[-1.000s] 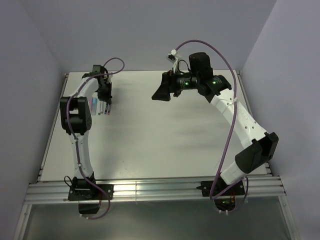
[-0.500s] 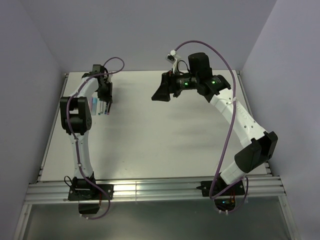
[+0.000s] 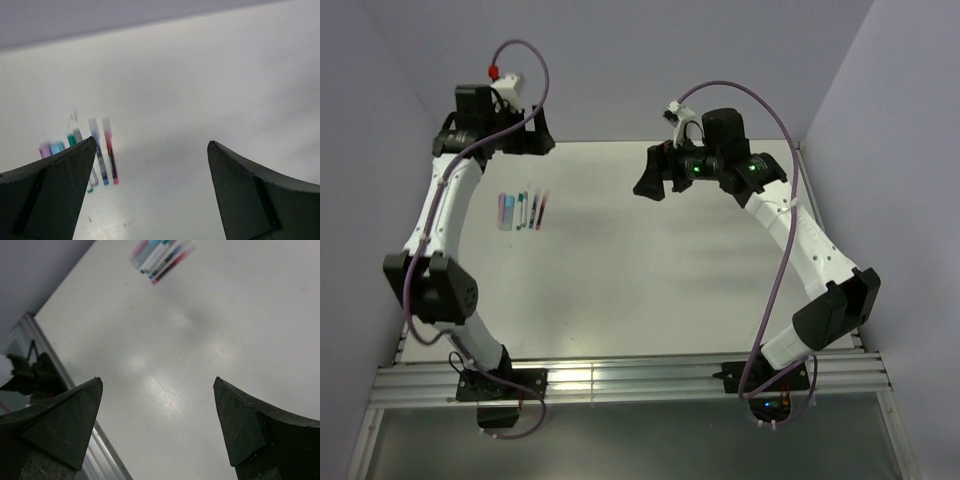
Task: Insert the pens into the pen caps
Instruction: Reset both arms
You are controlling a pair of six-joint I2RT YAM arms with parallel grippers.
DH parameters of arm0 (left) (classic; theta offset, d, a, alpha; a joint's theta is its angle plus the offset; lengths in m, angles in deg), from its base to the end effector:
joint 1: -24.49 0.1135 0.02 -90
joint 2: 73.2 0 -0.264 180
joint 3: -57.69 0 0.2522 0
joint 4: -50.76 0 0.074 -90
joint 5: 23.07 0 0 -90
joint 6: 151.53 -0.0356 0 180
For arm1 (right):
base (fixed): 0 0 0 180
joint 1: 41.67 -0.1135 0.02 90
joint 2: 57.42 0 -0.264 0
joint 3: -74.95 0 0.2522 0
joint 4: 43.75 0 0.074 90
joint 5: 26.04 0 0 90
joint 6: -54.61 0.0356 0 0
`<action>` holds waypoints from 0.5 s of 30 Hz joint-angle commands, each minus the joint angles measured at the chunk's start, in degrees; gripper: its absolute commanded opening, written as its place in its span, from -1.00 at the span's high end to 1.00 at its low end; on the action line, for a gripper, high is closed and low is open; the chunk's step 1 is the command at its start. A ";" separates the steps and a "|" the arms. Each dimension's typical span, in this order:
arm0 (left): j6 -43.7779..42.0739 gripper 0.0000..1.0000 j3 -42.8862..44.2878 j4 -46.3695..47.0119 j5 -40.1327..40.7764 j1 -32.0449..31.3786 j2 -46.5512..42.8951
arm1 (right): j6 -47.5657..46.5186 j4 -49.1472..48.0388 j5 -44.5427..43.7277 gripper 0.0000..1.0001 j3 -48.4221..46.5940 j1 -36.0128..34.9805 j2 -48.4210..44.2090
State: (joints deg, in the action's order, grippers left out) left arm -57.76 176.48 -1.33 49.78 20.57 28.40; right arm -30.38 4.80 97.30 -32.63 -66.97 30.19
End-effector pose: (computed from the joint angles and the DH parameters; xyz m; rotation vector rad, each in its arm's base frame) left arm 0.4009 -0.0380 0.3848 0.1736 2.1699 -0.4024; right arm 0.2964 0.1618 0.4138 -0.7292 1.9786 0.9225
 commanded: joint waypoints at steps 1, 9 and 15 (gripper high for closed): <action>-0.86 -0.99 -1.84 4.66 -4.29 -2.31 -7.63 | -2.29 -1.30 -9.07 -1.00 3.36 1.65 -4.29; -0.96 -0.99 -20.62 13.01 -9.04 -4.07 -19.06 | -4.31 -5.51 -16.55 -1.00 16.99 5.96 -10.70; -0.96 -0.99 -30.57 15.91 -4.84 -4.51 -22.15 | -4.40 -9.64 -19.10 -1.00 27.28 7.54 -13.34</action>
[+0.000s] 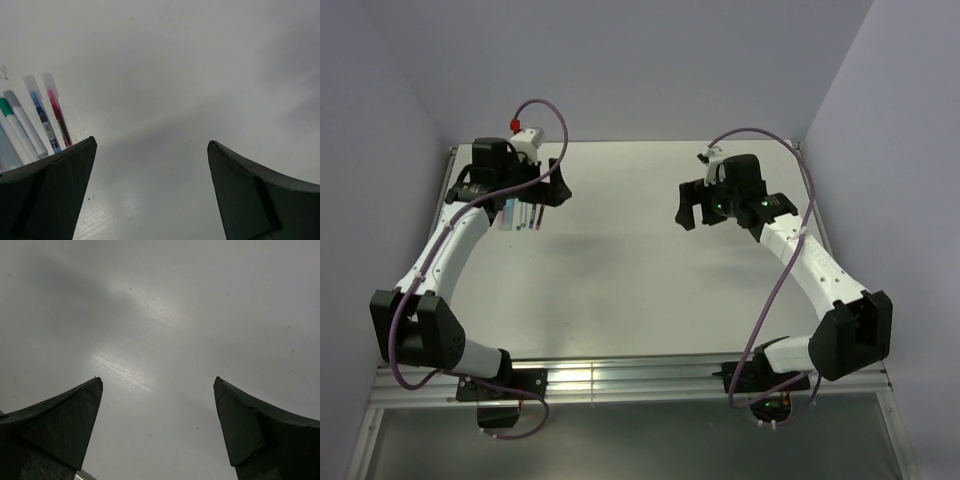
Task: Insert the pens into the pen caps
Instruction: Reset both arms
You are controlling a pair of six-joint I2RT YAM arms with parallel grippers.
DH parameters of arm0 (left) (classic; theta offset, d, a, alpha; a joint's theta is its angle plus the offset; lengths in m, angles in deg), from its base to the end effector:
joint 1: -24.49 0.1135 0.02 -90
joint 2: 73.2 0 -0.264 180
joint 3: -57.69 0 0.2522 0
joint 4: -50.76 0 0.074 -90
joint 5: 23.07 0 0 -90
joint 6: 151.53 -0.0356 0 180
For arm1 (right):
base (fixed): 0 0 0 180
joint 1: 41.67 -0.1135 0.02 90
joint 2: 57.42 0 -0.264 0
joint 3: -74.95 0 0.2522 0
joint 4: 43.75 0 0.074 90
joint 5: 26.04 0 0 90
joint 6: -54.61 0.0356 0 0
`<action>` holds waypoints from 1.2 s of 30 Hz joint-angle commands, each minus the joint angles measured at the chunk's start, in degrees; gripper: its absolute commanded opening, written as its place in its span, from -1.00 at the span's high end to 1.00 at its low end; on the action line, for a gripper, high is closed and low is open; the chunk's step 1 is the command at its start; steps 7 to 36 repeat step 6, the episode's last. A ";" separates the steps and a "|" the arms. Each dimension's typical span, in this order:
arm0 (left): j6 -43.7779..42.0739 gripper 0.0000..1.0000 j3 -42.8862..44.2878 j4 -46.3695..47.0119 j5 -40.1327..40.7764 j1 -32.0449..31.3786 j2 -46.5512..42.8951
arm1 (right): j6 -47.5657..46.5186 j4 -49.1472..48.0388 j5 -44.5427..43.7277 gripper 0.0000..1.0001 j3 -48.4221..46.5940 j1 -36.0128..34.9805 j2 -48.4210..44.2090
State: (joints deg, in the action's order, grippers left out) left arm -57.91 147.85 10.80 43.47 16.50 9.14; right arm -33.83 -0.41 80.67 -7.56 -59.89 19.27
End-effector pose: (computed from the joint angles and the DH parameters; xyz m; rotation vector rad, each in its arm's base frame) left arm 0.3199 -0.0592 0.3527 0.3233 2.1050 -0.5553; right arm 0.2778 0.1022 0.3301 -0.4841 2.1891 0.5128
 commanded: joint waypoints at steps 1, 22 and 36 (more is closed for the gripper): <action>-0.72 -0.99 -2.83 5.09 2.01 -0.45 -3.85 | -0.95 -4.79 -2.56 -1.00 3.26 0.55 -3.03; 0.69 -0.99 -4.15 5.98 0.80 -0.54 -5.00 | -0.95 -4.97 -1.33 -1.00 3.54 0.73 -4.09; 0.69 -0.99 -4.15 5.98 0.80 -0.54 -5.00 | -0.95 -4.97 -1.33 -1.00 3.54 0.73 -4.09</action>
